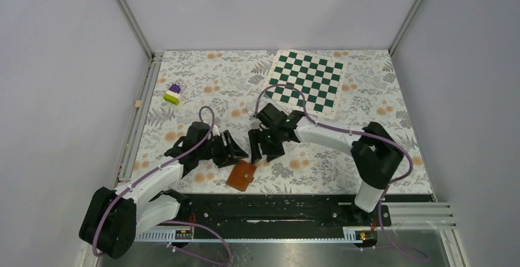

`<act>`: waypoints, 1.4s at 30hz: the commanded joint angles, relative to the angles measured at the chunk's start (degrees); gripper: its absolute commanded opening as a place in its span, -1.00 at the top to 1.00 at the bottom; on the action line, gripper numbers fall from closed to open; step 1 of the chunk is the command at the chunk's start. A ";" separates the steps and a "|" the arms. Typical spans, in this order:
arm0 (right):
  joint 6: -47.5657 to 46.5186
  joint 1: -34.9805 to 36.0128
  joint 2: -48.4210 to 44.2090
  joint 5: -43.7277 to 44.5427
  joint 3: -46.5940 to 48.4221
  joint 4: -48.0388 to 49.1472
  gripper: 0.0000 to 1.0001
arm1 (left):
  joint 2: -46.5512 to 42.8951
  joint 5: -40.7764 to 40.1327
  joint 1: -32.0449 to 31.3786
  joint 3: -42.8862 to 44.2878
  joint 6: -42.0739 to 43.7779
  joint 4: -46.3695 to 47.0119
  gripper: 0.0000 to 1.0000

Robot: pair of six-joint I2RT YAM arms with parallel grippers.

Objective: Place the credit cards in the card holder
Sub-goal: Reset both arms

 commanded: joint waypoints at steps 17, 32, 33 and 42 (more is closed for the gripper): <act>-15.72 -32.70 -43.45 41.35 -29.49 9.32 -0.99 | -7.55 -15.42 31.99 4.48 30.39 23.45 -0.97; -38.52 -36.88 -30.20 51.19 -49.78 70.80 -0.99 | 15.91 -32.84 26.48 -7.86 47.00 62.69 -0.98; -39.47 -37.18 -28.86 47.58 -51.31 75.48 -0.99 | 18.05 -33.46 24.74 -10.39 48.82 71.00 -0.97; -30.19 -46.18 -24.78 41.76 -54.62 84.75 -0.99 | 17.54 -37.33 23.29 -10.36 48.19 69.99 -0.97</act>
